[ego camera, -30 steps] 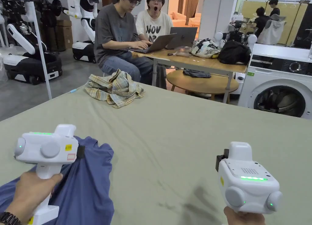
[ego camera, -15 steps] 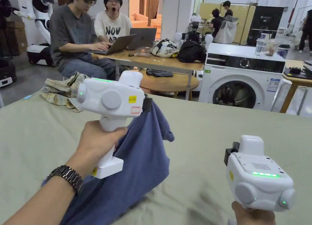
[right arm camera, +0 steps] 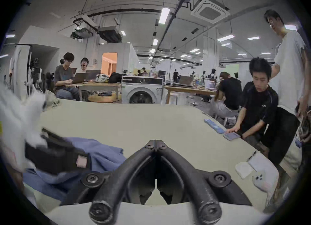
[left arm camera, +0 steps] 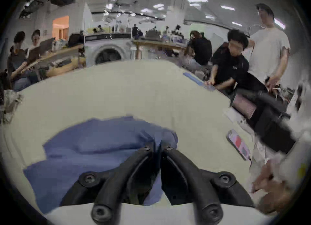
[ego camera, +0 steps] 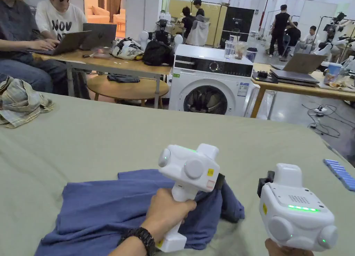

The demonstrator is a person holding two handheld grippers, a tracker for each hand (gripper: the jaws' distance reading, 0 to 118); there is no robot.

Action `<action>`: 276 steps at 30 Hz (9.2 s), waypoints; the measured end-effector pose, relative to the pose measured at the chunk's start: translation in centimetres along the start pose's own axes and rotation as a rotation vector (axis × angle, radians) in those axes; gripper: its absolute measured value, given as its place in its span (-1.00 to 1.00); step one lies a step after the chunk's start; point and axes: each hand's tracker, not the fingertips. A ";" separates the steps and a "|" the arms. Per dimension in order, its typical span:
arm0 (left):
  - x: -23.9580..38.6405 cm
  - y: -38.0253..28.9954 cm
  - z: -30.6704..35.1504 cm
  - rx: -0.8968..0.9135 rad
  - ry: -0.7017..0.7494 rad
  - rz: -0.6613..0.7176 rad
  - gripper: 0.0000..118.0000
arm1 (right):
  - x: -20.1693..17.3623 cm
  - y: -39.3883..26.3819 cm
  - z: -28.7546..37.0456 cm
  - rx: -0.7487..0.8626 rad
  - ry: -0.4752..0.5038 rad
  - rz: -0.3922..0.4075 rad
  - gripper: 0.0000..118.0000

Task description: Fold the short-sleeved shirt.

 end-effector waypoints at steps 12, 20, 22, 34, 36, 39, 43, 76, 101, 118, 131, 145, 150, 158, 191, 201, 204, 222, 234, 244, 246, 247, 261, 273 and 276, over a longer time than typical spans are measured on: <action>-2.2 -3.9 5.2 0.136 0.032 0.085 -0.12 | -0.2 -1.1 -0.3 -0.055 0.036 -0.031 -1.00; -7.8 -7.5 12.3 0.206 0.262 0.126 -1.00 | -4.3 -0.8 -0.8 -0.037 0.100 -0.051 -1.00; -10.1 -8.5 13.8 0.190 0.309 0.170 -1.00 | -5.2 -0.8 -0.8 -0.046 0.115 -0.056 -1.00; -30.0 -6.7 15.5 -0.016 0.433 0.461 -0.93 | -6.9 -1.3 -2.7 -0.105 0.154 -0.035 -1.00; -31.5 -6.2 14.6 -0.078 0.421 0.523 -0.39 | -6.9 -1.3 -2.9 -0.110 0.152 -0.029 -1.00; -33.9 -6.7 12.4 -0.117 0.427 0.598 -0.06 | -6.7 -1.5 -3.4 -0.120 0.142 -0.022 -1.00; -35.0 -8.3 8.6 -0.171 0.419 0.639 0.03 | -5.8 -1.9 -3.9 -0.139 0.119 -0.022 -1.00; -27.5 -10.2 15.1 -0.049 0.492 0.375 -0.97 | -2.2 -3.9 -13.2 -0.563 0.151 -0.089 -0.85; -27.6 9.8 30.7 0.396 0.587 0.314 -0.97 | 2.3 21.2 -7.0 -0.053 0.080 -0.077 -0.86; -28.4 15.7 29.4 0.424 0.645 0.230 -0.97 | 0.4 26.9 -11.5 0.013 0.042 -0.033 -0.86; -26.8 -4.0 23.5 0.251 0.586 0.286 -0.97 | 0.4 8.6 -10.0 -0.210 0.014 0.116 -0.86; -23.1 -20.7 22.0 0.153 0.538 0.386 -0.97 | 1.6 -6.0 -3.8 -0.401 0.024 0.136 -0.85; -23.7 -21.6 20.9 0.123 0.552 0.387 -0.76 | 1.7 -6.6 -2.9 -0.376 0.019 0.097 -0.56; -21.1 -19.9 22.9 0.305 0.594 0.295 -0.22 | -2.2 -3.7 1.5 -0.166 0.088 0.063 -0.11; -27.8 -21.1 18.0 -0.190 0.527 0.631 -0.02 | -9.2 -6.5 -0.2 -0.236 0.227 0.072 -1.00; -24.8 -20.6 16.7 -0.125 0.575 0.498 -0.98 | -7.6 -3.6 -4.5 -0.303 0.212 0.055 -1.00; -25.5 -20.9 17.5 -0.101 0.542 0.533 -0.98 | -6.9 -0.8 -9.3 -0.340 0.211 0.052 -0.79; -25.8 -20.5 17.5 -0.102 0.542 0.576 -0.98 | -9.6 -1.1 -31.7 -0.760 0.301 0.133 -0.25; -25.5 -19.9 19.0 -0.038 0.538 0.558 -0.98 | -7.9 2.4 -25.5 -0.508 0.326 0.106 -1.00; -24.7 -14.2 23.7 0.198 0.463 0.532 -0.98 | -2.3 8.8 -15.7 -0.313 0.257 0.055 -1.00; -24.6 -11.6 24.8 0.243 0.459 0.499 -0.98 | -0.9 10.6 -13.7 -0.251 0.233 0.036 -1.00; -24.6 -10.2 25.2 0.261 0.453 0.491 -0.98 | -0.3 11.5 -13.0 -0.228 0.217 0.032 -1.00; -23.2 9.5 29.2 0.375 0.419 0.341 -0.98 | 4.2 23.5 -7.2 -0.034 0.044 0.017 -1.00; -25.5 19.6 31.7 0.425 0.499 0.304 -0.98 | 2.9 31.5 -8.6 0.070 -0.019 0.046 -1.00; -26.6 21.6 32.5 0.437 0.500 0.321 -0.98 | 2.6 33.9 -9.4 0.100 -0.020 0.041 -1.00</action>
